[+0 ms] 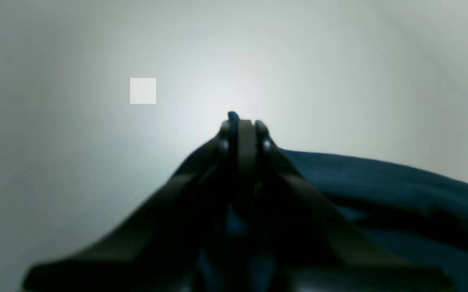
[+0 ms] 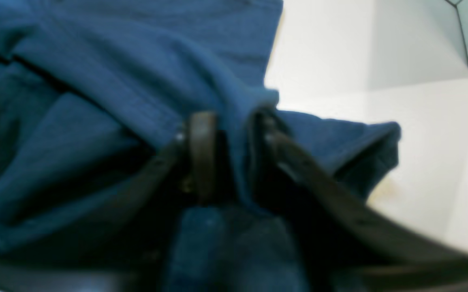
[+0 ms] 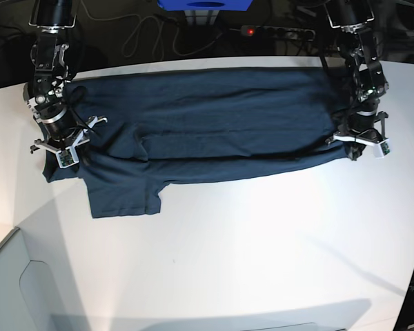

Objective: Fold the T-shirt properly

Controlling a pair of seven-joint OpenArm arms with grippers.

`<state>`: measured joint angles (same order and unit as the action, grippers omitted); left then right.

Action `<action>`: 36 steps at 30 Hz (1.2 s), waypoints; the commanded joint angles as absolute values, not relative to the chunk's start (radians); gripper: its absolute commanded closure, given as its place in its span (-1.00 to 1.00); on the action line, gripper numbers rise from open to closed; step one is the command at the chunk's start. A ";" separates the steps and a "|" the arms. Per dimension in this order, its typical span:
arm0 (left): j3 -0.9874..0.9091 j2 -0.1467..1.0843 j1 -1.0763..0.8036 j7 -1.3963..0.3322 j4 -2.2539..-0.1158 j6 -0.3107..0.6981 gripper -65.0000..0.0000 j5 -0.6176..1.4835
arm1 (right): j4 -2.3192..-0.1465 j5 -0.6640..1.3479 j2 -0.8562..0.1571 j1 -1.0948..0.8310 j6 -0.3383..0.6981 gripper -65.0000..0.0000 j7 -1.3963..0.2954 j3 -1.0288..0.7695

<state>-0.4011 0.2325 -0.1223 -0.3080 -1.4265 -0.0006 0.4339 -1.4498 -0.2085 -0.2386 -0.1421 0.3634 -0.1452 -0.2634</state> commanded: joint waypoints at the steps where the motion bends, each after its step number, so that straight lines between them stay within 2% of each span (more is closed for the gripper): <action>1: -0.403 0.246 -0.113 -0.285 -1.438 -0.004 1.00 0.440 | -1.475 -0.200 -0.254 -0.130 0.361 0.20 -0.131 -0.268; 3: -0.406 0.246 -0.111 -0.312 -1.438 -0.002 1.00 0.440 | -1.509 -0.199 -0.260 -0.133 0.361 -0.20 -0.134 -0.269; 5: -0.409 0.246 -0.111 -0.338 -1.438 -0.002 1.00 0.440 | -1.557 -0.196 -0.268 -0.134 0.363 -0.46 -0.143 -0.269; 7: -0.410 0.246 -0.111 -0.344 -1.445 -0.002 1.00 0.440 | -1.598 -0.196 -0.268 -0.133 0.363 -0.63 -0.145 -0.269; 10: -0.410 0.246 -0.111 -0.344 -1.448 -0.005 1.00 0.440 | -1.621 -0.196 -0.263 -0.094 0.363 -0.67 -0.160 -0.266; 15: -0.410 0.246 -0.111 -0.344 -1.448 -0.007 1.00 0.438 | -1.520 -0.197 -0.249 0.088 0.363 -0.66 -0.372 -0.213; 18: -0.410 0.246 -0.111 -0.344 -1.448 -0.007 1.00 0.438 | -1.376 -0.196 -0.246 0.200 0.363 -0.54 -0.452 -0.185; 22: -0.410 0.246 -0.110 -0.344 -1.448 -0.007 1.00 0.438 | -1.167 -0.196 -0.243 0.306 0.364 -0.33 -0.463 -0.153; 27: -0.410 0.246 -0.097 -0.344 -1.448 -0.007 1.00 0.435 | -0.995 -0.196 -0.222 0.367 0.364 -0.27 -0.453 -0.154; 31: -0.410 0.246 -0.097 -0.344 -1.445 -0.007 1.00 0.435 | -0.990 -0.196 -0.219 0.360 0.364 -0.20 -0.453 -0.150; 33: -0.410 0.246 -0.097 -0.344 -1.445 -0.007 1.00 0.435 | -0.990 -0.196 -0.217 0.360 0.364 0.03 -0.456 -0.148; 36: -0.410 0.246 -0.096 -0.344 -1.443 -0.007 1.00 0.433 | -0.989 -0.197 -0.208 0.360 0.364 0.63 -0.461 -0.147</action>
<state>-0.4065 0.2329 -0.1055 -0.3676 -1.4284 -0.0074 0.4301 -0.9840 -0.1753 -0.1989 0.3458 0.3630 -0.4343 -0.1471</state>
